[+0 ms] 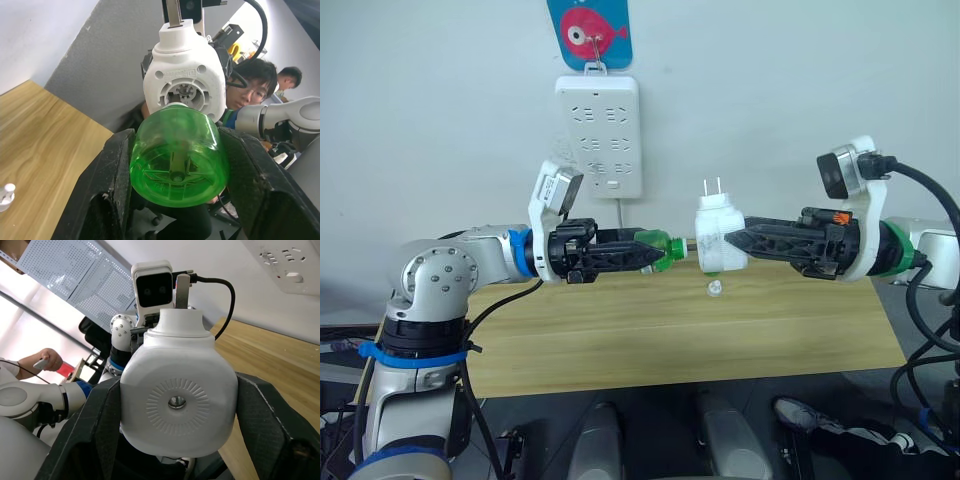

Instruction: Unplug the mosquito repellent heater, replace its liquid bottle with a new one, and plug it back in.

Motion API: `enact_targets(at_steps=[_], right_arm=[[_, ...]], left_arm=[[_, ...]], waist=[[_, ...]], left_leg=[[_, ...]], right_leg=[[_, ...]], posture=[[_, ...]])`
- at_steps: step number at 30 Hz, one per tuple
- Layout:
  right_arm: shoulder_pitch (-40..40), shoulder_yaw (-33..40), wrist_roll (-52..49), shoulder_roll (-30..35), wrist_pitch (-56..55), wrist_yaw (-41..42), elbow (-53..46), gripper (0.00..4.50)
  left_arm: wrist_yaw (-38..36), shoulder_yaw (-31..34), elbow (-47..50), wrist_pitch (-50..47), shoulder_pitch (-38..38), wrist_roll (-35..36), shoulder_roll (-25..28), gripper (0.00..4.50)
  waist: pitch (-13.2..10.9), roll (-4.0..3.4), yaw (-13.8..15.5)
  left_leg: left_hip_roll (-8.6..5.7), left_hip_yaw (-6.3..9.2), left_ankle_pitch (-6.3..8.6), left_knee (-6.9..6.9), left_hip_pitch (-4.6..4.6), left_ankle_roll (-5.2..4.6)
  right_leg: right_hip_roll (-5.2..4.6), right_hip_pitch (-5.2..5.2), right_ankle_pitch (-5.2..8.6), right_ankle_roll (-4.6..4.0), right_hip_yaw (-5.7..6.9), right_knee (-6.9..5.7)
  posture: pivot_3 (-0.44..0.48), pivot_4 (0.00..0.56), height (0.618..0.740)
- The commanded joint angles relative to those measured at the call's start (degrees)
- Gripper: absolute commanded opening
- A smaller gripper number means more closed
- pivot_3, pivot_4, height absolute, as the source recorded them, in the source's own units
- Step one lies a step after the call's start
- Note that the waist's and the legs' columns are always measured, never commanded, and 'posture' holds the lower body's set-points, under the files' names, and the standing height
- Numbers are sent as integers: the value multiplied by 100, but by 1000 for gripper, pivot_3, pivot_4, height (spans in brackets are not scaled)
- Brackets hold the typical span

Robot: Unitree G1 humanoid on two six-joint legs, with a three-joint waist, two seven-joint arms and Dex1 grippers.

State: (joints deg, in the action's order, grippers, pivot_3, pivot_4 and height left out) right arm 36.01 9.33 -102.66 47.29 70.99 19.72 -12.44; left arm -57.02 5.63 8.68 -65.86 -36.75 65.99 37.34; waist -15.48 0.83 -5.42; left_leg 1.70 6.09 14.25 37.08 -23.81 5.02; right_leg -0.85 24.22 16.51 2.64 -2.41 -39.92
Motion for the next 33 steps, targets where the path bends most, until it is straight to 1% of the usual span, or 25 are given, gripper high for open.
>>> enact_targets(at_steps=[1,19,26,33], right_arm=[[77,-22,-268,42,-150,68,-207,2915],[-72,35,-34,245,-144,290,-71,2914],[-66,17,-55,225,-161,273,-87,2914],[-9,-65,-223,150,-248,163,-172,2914]], left_arm=[[-87,25,164,47,-99,84,-65,2285],[-144,168,63,-141,-173,241,70,2285],[-89,154,80,-132,-159,250,23,2285],[57,101,96,-81,-186,235,-159,2285]], waist=[[0,0,0],[0,0,9],[0,0,10],[0,0,11]], left_leg=[[0,0,0,0,0,0],[0,0,0,2,0,0],[0,0,0,2,0,0],[0,0,0,3,0,0]], right_leg=[[0,0,0,0,0,0],[0,0,0,0,0,-1],[0,0,0,0,0,-1],[0,0,0,0,0,-2]], posture=[[-141,234,725],[-141,233,725],[-140,233,725],[-142,234,725]])
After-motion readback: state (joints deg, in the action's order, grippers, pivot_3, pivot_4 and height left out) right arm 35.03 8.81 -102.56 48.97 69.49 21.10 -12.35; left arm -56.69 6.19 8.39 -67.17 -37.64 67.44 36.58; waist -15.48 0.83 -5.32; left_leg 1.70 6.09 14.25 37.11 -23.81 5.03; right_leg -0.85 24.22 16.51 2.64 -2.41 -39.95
